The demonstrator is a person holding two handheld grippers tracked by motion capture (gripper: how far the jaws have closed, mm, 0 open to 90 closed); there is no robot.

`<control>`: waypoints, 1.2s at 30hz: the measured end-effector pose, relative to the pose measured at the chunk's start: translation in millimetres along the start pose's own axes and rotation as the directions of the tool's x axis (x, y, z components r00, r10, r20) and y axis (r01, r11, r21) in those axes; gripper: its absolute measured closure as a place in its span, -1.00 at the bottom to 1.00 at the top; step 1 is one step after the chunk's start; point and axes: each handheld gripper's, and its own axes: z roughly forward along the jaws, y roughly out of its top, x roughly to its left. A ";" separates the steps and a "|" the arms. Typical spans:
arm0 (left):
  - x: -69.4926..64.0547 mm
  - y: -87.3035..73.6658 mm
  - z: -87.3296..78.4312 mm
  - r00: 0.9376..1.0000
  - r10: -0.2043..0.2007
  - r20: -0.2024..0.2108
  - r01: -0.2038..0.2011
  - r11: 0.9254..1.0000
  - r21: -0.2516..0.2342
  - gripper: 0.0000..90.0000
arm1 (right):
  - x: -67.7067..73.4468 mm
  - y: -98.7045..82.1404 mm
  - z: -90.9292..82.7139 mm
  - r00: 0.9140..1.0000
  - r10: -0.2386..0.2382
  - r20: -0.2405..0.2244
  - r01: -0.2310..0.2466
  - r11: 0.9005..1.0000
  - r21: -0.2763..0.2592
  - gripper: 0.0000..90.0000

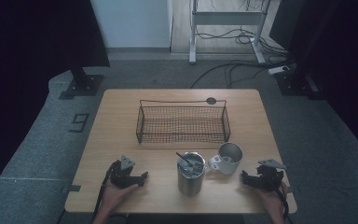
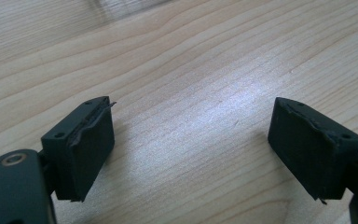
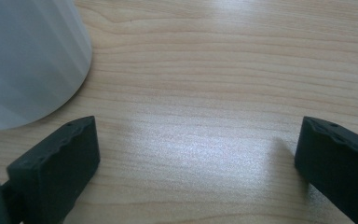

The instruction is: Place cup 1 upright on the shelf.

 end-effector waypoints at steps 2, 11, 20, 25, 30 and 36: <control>0.1 -1.1 -2.1 1.000 -0.007 0.005 0.007 1.000 -0.019 -0.68 | 0.5 0.0 -0.1 1.000 0.002 0.004 -0.002 1.000 0.001 -1.00; -7.5 -0.5 -13.9 1.000 -0.014 0.019 0.015 0.997 -0.069 -0.71 | 0.1 -0.7 -1.2 1.000 0.001 0.000 -0.001 1.000 -0.006 -0.95; -25.6 9.1 -37.7 0.997 -0.003 0.078 0.016 0.986 -0.167 -0.74 | -1.4 -4.7 -6.4 1.000 -0.005 -0.011 0.005 1.000 -0.031 -0.77; -33.2 13.2 -48.4 0.993 0.005 0.114 0.018 0.980 -0.197 -0.74 | -1.9 -5.0 -6.7 1.000 -0.009 -0.011 0.009 1.000 -0.030 -0.77; -48.3 19.8 -61.0 0.987 0.042 0.154 -0.005 0.972 -0.234 -0.77 | -3.3 -5.9 -7.6 1.000 -0.001 -0.004 0.001 1.000 -0.028 -0.78; -61.9 24.6 -62.3 0.977 0.064 0.203 -0.012 0.969 -0.247 -0.87 | -5.4 -7.0 -8.8 1.000 0.004 0.000 -0.004 1.000 -0.027 -0.78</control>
